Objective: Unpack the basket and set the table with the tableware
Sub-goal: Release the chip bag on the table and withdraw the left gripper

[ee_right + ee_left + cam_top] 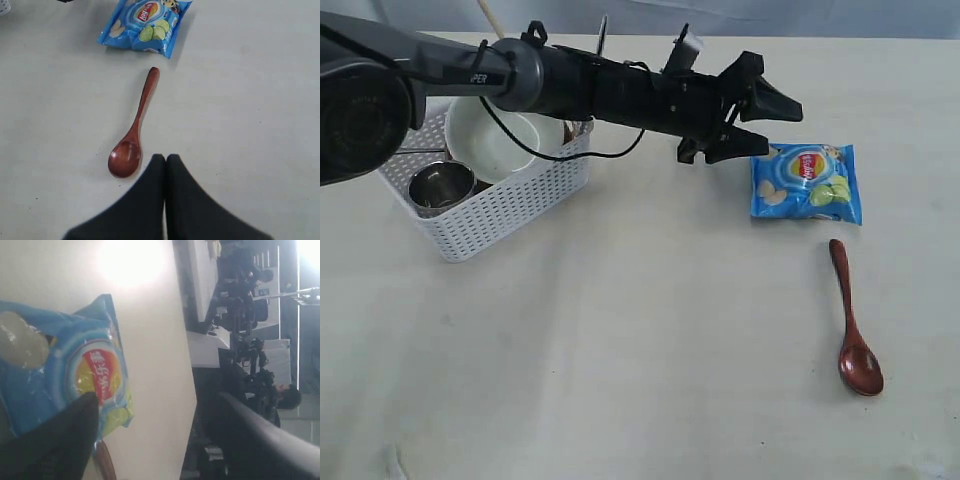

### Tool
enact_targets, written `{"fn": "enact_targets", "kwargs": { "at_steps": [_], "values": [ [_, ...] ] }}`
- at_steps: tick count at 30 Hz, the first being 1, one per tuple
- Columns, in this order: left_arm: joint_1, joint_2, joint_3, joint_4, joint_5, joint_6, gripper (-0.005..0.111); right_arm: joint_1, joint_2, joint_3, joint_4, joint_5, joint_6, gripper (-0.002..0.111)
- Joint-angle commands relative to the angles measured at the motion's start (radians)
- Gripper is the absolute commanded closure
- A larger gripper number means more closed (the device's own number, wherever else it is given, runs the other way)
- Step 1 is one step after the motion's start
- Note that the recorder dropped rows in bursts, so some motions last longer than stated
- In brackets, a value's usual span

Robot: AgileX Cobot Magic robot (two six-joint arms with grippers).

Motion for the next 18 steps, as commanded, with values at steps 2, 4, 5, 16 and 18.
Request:
{"fn": "enact_targets", "kwargs": {
  "at_steps": [2,4,5,16,18],
  "values": [
    [0.000,-0.005,-0.006,-0.007,0.134,-0.006,0.043,0.000,-0.006,-0.007,-0.013,0.002,0.000,0.109],
    [0.008,-0.010,-0.006,-0.007,0.171,-0.006,0.044,0.000,-0.006,-0.007,-0.013,0.002,-0.004,0.109],
    [0.010,-0.012,-0.006,-0.007,0.189,-0.006,0.045,0.000,-0.006,-0.007,-0.013,0.002,-0.004,0.109],
    [0.066,-0.099,-0.006,-0.007,0.274,0.051,0.107,0.000,-0.006,-0.007,-0.013,0.002,-0.023,0.109],
    [0.069,-0.130,-0.003,-0.007,0.274,0.059,0.107,0.000,-0.006,-0.007,-0.013,-0.010,-0.023,0.109]
  ]
}}
